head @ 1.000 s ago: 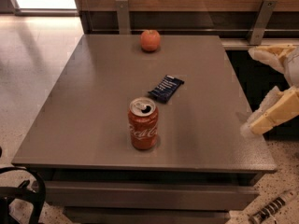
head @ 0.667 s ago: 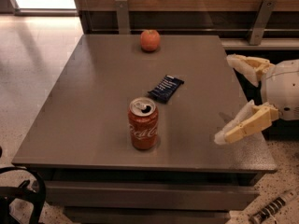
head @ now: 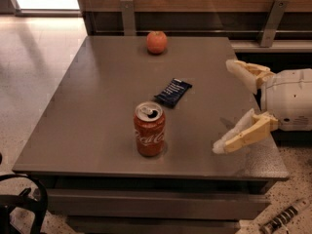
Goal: Move coke can near apple
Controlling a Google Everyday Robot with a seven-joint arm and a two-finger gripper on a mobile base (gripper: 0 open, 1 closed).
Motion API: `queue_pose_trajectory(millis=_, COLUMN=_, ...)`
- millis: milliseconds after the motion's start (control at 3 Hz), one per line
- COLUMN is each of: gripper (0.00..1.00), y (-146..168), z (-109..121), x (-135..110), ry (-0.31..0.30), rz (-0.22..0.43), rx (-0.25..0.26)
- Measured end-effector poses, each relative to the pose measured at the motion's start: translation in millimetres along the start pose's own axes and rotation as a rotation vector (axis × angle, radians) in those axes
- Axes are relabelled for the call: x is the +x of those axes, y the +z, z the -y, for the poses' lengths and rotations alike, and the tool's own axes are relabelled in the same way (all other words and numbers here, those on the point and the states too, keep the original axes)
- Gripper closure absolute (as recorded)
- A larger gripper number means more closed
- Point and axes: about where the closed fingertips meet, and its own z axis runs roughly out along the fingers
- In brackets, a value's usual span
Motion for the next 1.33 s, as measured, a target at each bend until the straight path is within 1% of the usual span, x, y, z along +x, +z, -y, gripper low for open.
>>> queue_pose_trajectory(millis=333, gripper=0.00, y=0, z=0, x=0, ry=-0.001, rz=-0.003, rx=-0.001)
queue_pose_trajectory(millis=667, gripper=0.00, y=25, z=-4, x=10, ry=0.038, rz=0.056, rx=-0.028)
queue_pose_trajectory(millis=1000, gripper=0.00, y=63, z=-12, x=23, ry=0.108, rz=0.165, rx=-0.060)
queue_pose_trajectory(millis=1333, gripper=0.00, y=78, z=-16, x=27, ry=0.136, rz=0.222, rx=-0.074)
